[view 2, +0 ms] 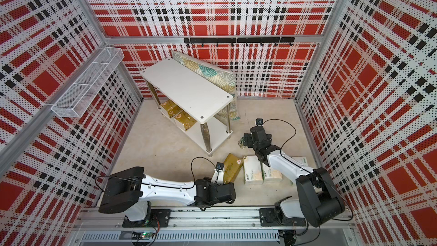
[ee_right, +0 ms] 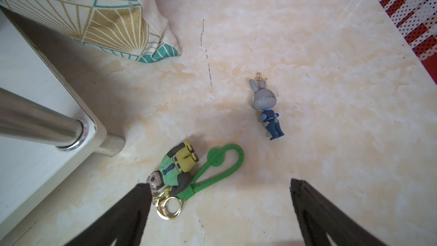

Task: Place the tissue boxes on the shelf by color
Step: Pick up the box of tissues from the center of the board.

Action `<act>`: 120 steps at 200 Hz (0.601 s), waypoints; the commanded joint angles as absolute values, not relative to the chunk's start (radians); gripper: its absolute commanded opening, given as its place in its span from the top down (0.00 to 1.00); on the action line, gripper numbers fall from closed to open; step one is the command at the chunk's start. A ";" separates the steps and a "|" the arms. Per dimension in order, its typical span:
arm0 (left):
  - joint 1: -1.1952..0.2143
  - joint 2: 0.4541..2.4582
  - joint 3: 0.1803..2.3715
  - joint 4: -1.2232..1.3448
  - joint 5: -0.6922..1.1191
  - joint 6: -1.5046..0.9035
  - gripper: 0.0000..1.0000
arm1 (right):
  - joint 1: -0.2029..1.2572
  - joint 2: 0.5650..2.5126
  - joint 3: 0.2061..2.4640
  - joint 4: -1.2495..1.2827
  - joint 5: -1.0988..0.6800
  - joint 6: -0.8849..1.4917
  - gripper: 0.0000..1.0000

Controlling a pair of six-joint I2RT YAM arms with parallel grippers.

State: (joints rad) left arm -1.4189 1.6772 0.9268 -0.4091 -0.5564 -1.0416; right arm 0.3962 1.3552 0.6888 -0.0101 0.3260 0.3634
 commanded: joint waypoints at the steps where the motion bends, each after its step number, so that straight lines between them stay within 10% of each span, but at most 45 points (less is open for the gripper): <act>1: -1.397 1.636 0.893 -0.334 -0.545 -0.922 0.01 | 0.389 1.329 0.675 -0.004 0.330 0.377 0.00; 120: -1.394 1.658 0.839 -0.166 -0.572 -0.764 0.01 | 0.388 1.330 0.691 -0.019 0.339 0.371 0.00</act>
